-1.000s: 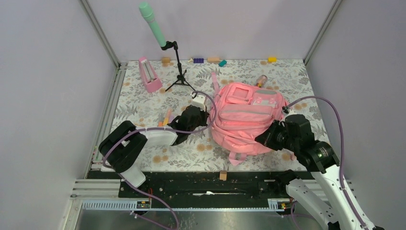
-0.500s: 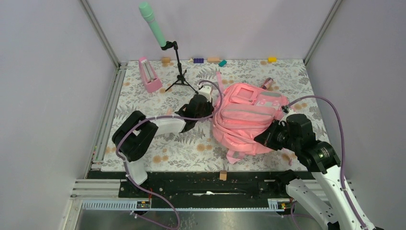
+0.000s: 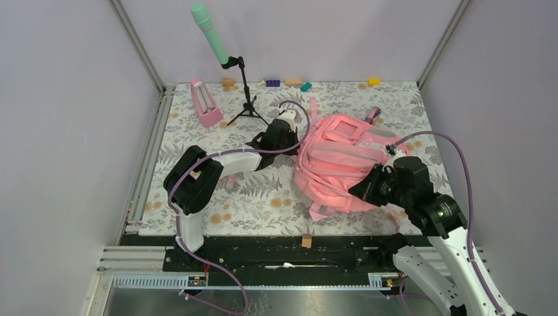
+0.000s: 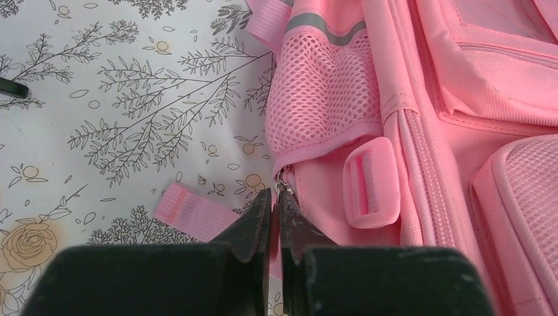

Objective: Pack the student bag
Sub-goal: Zip the student bag at the center of the board, then unzip the student bag at the center of the board.

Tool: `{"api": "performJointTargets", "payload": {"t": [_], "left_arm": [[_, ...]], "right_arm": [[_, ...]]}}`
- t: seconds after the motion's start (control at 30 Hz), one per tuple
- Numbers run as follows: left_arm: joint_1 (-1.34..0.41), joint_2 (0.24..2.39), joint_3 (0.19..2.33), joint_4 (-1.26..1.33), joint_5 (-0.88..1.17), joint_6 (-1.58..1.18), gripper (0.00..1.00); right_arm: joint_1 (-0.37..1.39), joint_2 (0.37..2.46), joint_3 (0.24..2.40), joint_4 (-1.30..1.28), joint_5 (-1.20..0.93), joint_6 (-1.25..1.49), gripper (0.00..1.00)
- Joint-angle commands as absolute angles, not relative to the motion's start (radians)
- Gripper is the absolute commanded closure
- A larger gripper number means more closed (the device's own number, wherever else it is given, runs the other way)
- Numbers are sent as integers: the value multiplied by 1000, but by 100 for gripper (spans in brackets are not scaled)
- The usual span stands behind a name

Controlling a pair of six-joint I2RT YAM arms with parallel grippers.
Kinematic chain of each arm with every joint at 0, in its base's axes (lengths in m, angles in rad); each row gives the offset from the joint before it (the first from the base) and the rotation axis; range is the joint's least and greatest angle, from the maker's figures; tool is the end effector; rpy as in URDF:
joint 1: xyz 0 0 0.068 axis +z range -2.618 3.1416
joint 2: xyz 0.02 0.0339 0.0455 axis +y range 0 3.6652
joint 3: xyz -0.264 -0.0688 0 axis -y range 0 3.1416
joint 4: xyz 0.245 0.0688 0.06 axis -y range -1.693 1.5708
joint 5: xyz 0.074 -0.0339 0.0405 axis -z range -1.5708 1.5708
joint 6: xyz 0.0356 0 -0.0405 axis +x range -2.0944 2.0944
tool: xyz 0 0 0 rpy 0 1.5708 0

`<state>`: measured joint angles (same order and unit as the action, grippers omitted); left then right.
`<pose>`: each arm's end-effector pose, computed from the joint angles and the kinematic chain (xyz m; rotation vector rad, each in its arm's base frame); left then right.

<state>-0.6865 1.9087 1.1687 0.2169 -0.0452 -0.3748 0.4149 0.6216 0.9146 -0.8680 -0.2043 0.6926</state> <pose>0.3288 -0.2674 0.1869 0.3058 2.1273 -0.5864 0.1014 0.0525 0.3362 0.1878 2.2521 0.8417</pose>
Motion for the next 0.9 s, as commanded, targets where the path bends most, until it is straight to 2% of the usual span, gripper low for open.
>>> {"api": "performJointTargets", "payload": {"t": [0.0, 0.03, 0.13, 0.27, 0.37, 0.6, 0.87], "left_arm": [[-623, 1902, 1204, 293, -124, -391, 87], [-622, 1887, 1186, 302, -119, -396, 75], [-617, 1809, 1136, 317, -115, -402, 49], [-617, 1689, 1064, 310, -131, -404, 25], [-615, 1592, 1002, 298, -148, -434, 17], [-616, 1367, 892, 207, -84, -511, 13], [-577, 1156, 841, 23, 76, -555, 4]], "right_arm": [[420, 573, 937, -768, -319, 620, 100], [420, 576, 926, -767, -310, 617, 100], [420, 578, 884, -745, -289, 612, 100], [421, 589, 824, -699, -272, 619, 100], [422, 612, 765, -648, -246, 630, 100], [449, 732, 649, -469, -232, 689, 100], [601, 1002, 703, -285, -143, 724, 100]]}}
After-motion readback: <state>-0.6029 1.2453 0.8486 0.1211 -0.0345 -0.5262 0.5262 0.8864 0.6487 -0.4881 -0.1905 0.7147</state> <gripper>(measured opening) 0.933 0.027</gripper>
